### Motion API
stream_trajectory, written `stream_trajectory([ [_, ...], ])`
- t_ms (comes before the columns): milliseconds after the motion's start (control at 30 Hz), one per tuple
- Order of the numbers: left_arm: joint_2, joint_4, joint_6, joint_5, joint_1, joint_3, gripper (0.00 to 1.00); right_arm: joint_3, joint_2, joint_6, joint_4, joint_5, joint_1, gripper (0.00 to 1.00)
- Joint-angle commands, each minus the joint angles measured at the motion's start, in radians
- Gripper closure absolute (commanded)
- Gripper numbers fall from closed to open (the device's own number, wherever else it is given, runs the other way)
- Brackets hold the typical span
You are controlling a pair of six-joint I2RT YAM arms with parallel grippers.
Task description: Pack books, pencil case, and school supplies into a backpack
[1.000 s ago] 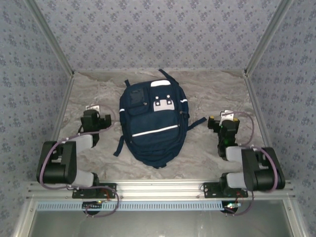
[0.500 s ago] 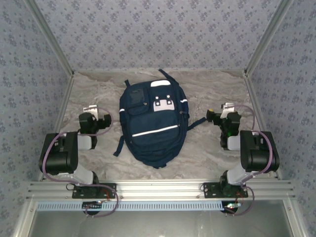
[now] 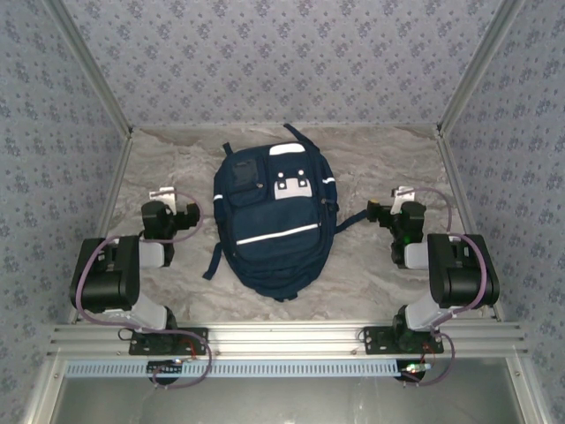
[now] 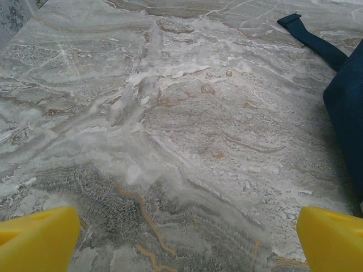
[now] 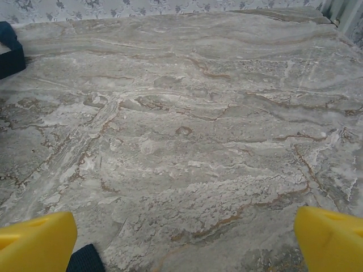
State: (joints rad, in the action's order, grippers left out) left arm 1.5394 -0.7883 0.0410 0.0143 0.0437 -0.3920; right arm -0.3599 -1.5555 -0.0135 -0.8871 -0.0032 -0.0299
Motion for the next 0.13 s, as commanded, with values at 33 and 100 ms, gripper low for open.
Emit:
stream_trajectory([
  [33, -0.003, -0.024, -0.017, 0.009, -0.006, -0.024, 0.02, -0.013, 0.014, 0.004, 0.019, 0.002, 0.001, 0.0],
  [100, -0.003, -0.028, -0.018, 0.006, -0.006, -0.021, 0.02, -0.014, 0.014, 0.004, 0.019, 0.002, 0.001, 0.0],
])
